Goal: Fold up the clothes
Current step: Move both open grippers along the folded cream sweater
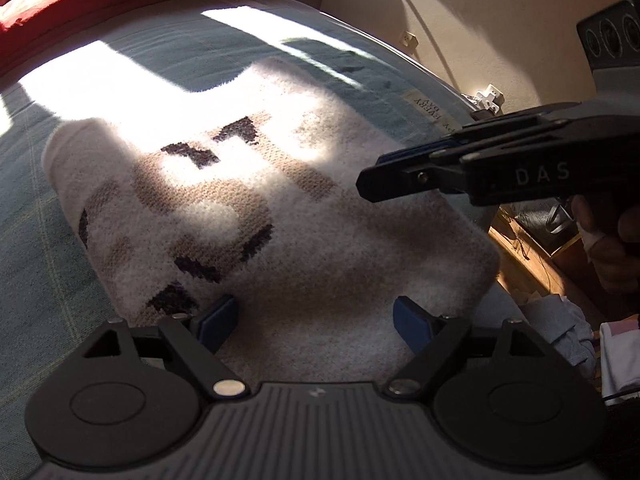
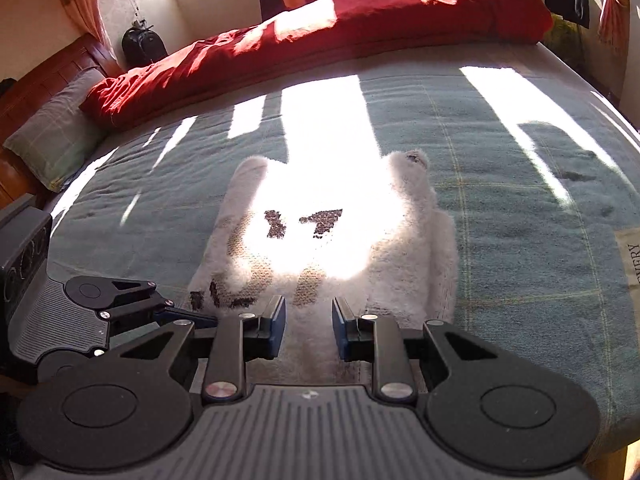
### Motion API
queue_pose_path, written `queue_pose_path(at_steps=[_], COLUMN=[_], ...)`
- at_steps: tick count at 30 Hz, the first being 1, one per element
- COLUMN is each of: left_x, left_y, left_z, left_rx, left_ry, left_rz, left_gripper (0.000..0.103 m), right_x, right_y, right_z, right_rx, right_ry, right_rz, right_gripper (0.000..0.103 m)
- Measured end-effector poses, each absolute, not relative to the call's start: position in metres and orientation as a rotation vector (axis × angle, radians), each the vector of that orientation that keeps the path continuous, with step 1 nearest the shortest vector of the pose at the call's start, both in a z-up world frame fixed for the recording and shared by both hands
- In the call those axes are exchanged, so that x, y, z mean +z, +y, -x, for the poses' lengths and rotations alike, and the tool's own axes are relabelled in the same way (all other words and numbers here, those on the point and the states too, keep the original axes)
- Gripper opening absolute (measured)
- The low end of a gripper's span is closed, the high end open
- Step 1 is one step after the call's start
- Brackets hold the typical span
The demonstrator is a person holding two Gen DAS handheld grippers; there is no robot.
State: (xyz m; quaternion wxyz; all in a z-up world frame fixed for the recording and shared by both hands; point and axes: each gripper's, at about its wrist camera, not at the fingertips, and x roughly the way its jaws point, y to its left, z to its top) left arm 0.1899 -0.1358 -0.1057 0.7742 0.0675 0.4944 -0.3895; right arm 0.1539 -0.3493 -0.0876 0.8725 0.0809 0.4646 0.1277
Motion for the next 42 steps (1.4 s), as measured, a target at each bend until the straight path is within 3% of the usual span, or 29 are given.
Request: queue_pose_path(at_steps=[1, 3, 11, 16, 23, 29, 31, 33, 38, 42], left_x=[-0.107, -0.109, -0.088, -0.061, -0.101, -0.111, -0.111, -0.111, -0.112, -0.112], left_y=[-0.134, -0.131, -0.133, -0.127, -0.132, -0.141, -0.139, -0.138, -0.138, -0.137], left_z=[-0.191, -0.194, -0.196, -0.211, -0.254, -0.242, -0.24, -0.239, -0.241, -0.243], left_rx=[-0.852, -0.868, -0.856, -0.823, -0.721, -0.694, -0.684, -0.678, -0.676, -0.684], left_ry=[1.076, 1.085, 1.07, 0.96, 1.08, 1.04, 1.031, 1.026, 1.026, 1.028], left_rz=[-0.133, -0.107, -0.116, -0.13, -0.092, -0.16, -0.142, -0.123, -0.097, -0.084], left_gripper=[0.084, 0.085, 0.085, 0.085, 0.085, 0.091, 0.091, 0.091, 0.093, 0.094], right_x=[-0.098, -0.118, -0.132, -0.136, -0.139, -0.134, -0.119, -0.1, -0.076, -0.09], right_y=[-0.351, -0.362, -0.367, -0.375, -0.381, -0.386, -0.385, -0.38, -0.378, -0.375], right_z=[-0.154, -0.15, -0.139, -0.136, -0.134, -0.134, -0.135, -0.141, -0.191, -0.237], right_rx=[0.245, 0.221, 0.227, 0.234, 0.247, 0.268, 0.296, 0.311, 0.324, 0.318], right_ry=[0.997, 1.032, 1.009, 0.995, 0.981, 0.974, 0.95, 0.897, 0.812, 0.826], right_rz=[-0.137, -0.147, -0.184, -0.247, -0.297, -0.352, -0.351, -0.301, -0.231, -0.205], right_gripper=[0.01, 0.0, 0.0, 0.0, 0.0, 0.0, 0.016, 0.02, 0.02, 0.02])
